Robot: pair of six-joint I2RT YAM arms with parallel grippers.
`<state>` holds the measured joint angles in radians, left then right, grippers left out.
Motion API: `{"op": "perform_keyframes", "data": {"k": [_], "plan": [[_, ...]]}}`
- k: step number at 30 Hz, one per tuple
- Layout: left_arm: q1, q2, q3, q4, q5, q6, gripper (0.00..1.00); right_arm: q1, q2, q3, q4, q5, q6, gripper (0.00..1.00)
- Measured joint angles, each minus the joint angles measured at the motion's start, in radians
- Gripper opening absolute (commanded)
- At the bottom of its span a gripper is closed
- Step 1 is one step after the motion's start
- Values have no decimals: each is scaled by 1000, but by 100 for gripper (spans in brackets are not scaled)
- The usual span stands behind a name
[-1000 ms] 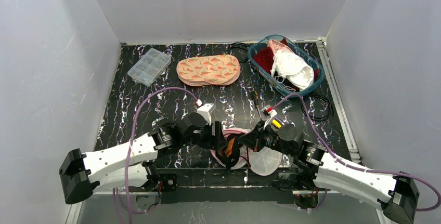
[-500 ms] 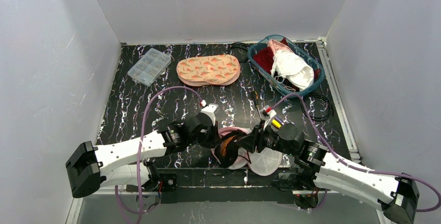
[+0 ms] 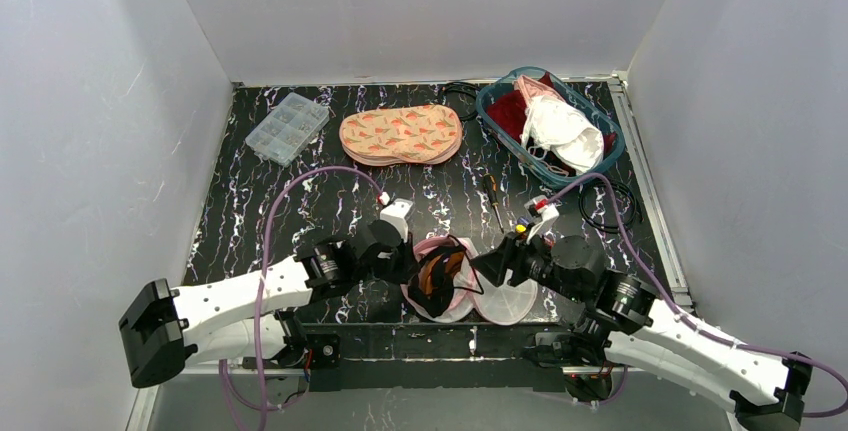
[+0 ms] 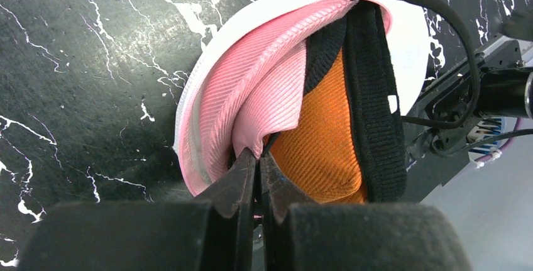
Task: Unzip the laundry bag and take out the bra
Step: Pick up the bra from the laundry bag.
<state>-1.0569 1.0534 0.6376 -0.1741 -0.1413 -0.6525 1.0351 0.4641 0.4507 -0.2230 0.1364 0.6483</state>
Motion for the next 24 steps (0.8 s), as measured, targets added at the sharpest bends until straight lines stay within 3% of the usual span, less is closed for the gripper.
{"op": "perform_keyframes", "data": {"k": [5, 9, 18, 24], "plan": [[0, -35, -23, 31, 23, 9, 0, 0, 82, -2, -35, 98, 76, 60], [0, -63, -24, 43, 32, 13, 0, 0, 155, -2, -21, 80, 86, 59], [-1, -74, -24, 55, 40, 12, 0, 2, 282, -2, 106, -82, 100, 86], [-6, -66, -24, 61, 40, 12, 0, 4, 290, -4, 185, -101, 168, 93]]}}
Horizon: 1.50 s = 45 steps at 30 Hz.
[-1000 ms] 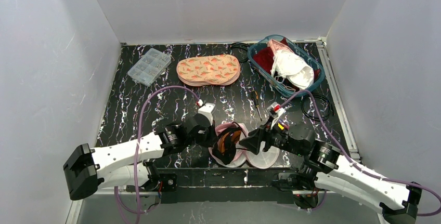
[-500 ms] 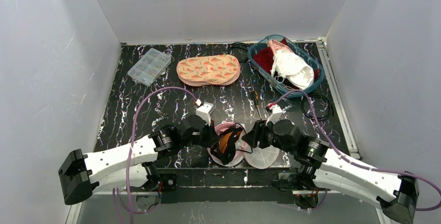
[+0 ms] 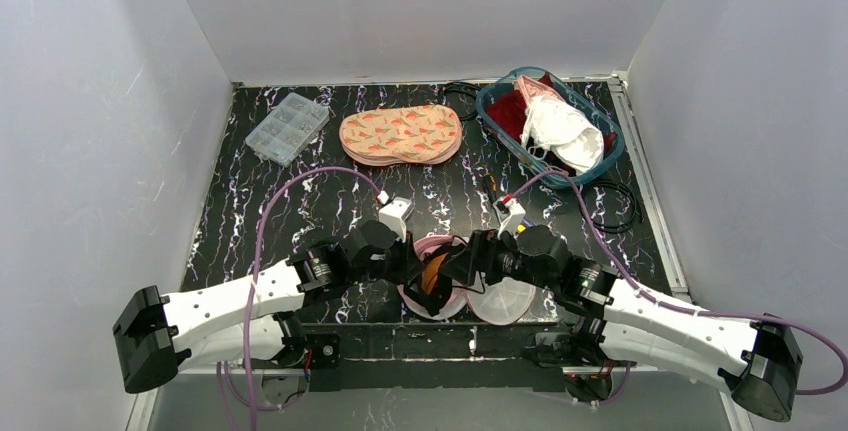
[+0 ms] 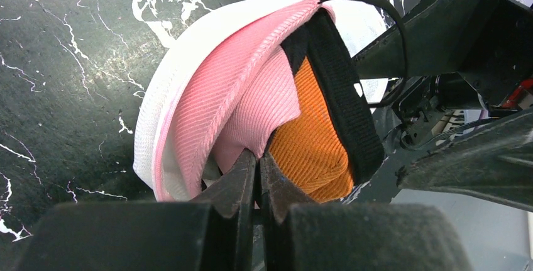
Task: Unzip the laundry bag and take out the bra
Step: Pick up the bra from the laundry bag.
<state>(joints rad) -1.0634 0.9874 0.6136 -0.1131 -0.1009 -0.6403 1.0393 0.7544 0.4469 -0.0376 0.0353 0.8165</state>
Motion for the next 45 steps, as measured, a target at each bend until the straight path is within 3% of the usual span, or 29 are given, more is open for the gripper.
{"op": "perform_keyframes", "data": {"k": [7, 13, 16, 19, 21, 30, 41, 43, 45], "plan": [[-10, 5, 0, 1, -3, 0, 0, 11, 78, 0, 46, 21, 76, 91], [-18, 5, 0, 0, -11, 0, 0, 35, 175, 8, 38, 48, 107, 79], [-21, 5, 0, 0, -14, 0, 0, 45, 198, 16, 41, 63, 121, 62], [-21, 5, 0, 0, -16, 1, 0, 53, 201, 16, 40, 78, 133, 35], [-21, 5, 0, -1, -20, 1, 0, 55, 195, 16, 37, 91, 132, 25], [-26, -25, 0, -61, -98, -11, 0, 56, 32, 22, -120, 164, 80, 9], [-26, -67, 0, -145, -231, -41, 0, 56, -152, 58, -378, 269, -9, 9], [-27, -69, 0, -159, -248, -46, 0, 56, -176, 66, -414, 285, -17, 13], [-27, -68, 0, -167, -257, -51, 0, 56, -195, 70, -435, 288, -30, 29]]}}
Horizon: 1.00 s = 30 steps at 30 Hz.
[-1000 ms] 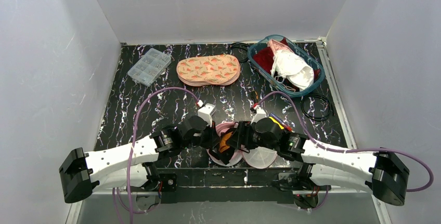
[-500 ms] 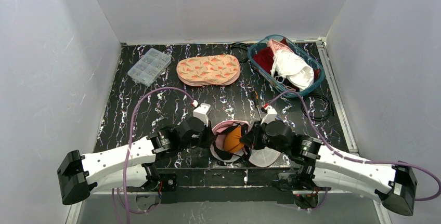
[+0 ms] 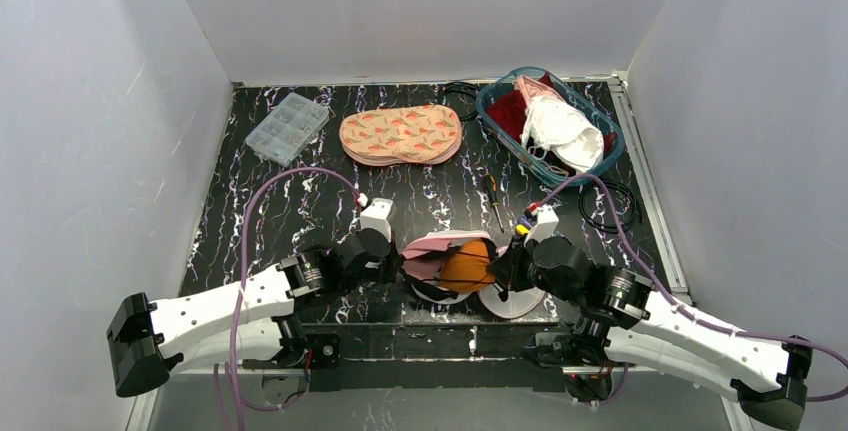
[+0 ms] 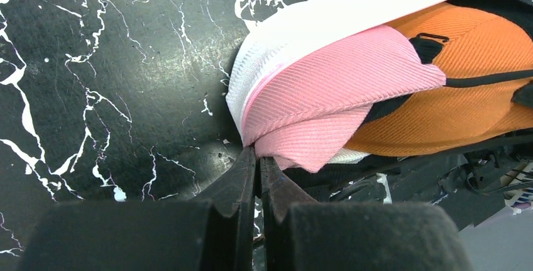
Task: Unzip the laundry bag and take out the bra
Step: Pick up the bra from the laundry bag.
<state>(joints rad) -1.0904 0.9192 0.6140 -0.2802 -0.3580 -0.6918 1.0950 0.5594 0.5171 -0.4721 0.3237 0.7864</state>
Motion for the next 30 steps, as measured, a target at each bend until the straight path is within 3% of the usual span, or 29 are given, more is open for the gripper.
{"op": "perform_keyframes", "data": {"k": [3, 7, 13, 17, 22, 30], "plan": [[0, 1, 0, 2, 1, -1, 0, 0, -16, 0, 2, -29, -25, 57], [0, 22, -1, 19, 16, 0, 0, 0, -15, 0, 28, -103, -60, 75], [0, 80, -1, 43, 51, 6, 0, 0, 7, 31, 56, -169, -84, 79], [0, 80, -1, 48, 56, 10, 0, 0, -61, 34, 57, -142, -85, 89], [0, 80, -1, 48, 56, 10, 0, 0, -170, 37, 57, -67, -75, 80], [0, 74, -2, 48, 56, 8, 0, 0, -11, -47, 39, -3, 52, 82]]}}
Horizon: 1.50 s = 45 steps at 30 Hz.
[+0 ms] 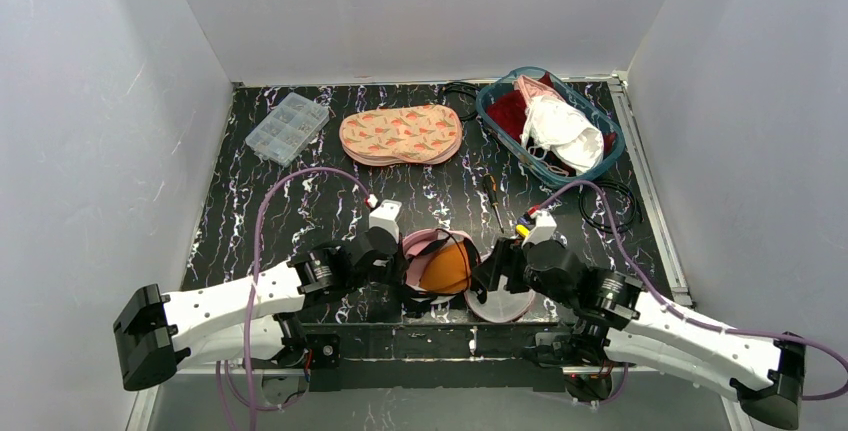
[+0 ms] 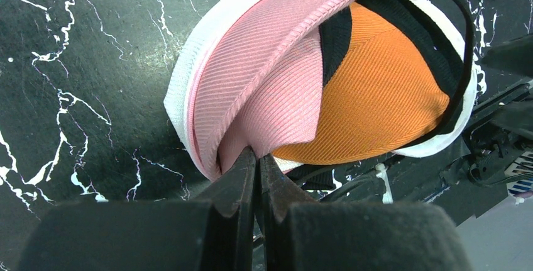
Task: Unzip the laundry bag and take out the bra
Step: Pick up the bra from the laundry bag.
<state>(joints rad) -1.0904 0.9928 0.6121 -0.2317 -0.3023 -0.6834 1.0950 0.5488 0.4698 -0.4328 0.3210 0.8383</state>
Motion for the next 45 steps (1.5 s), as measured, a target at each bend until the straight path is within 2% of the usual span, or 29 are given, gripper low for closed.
{"op": "perform_keyframes", "data": {"k": [6, 12, 14, 17, 20, 25, 28, 39, 42, 45], "plan": [[0, -8, -8, 2, 0, -3, 0, -2, 75, -98, 159, -6, 151, 80], [0, -8, -15, 2, 0, -5, 0, -8, 136, -144, 289, -11, 264, 72], [0, -8, -15, 6, 0, -5, 0, -11, 155, -148, 330, -13, 286, 64], [0, -8, -16, 15, 0, -5, 0, -16, 190, -148, 382, -17, 303, 41], [0, -8, -17, 18, 3, -5, 0, -16, 207, -148, 415, -22, 309, 24], [0, -8, -17, 14, 2, -13, 0, -16, 192, -125, 396, -20, 282, 14], [0, -8, -17, 8, -4, -23, 0, -16, 162, -90, 356, -14, 252, 1], [0, -8, -24, -27, -30, -44, 0, -16, 46, -42, 282, -49, 103, 1], [0, -8, -32, -32, -31, -50, 0, -16, 10, -34, 262, -61, 78, 11], [0, -8, -33, -34, -31, -54, 0, -16, -22, -32, 252, -78, 55, 2]]}}
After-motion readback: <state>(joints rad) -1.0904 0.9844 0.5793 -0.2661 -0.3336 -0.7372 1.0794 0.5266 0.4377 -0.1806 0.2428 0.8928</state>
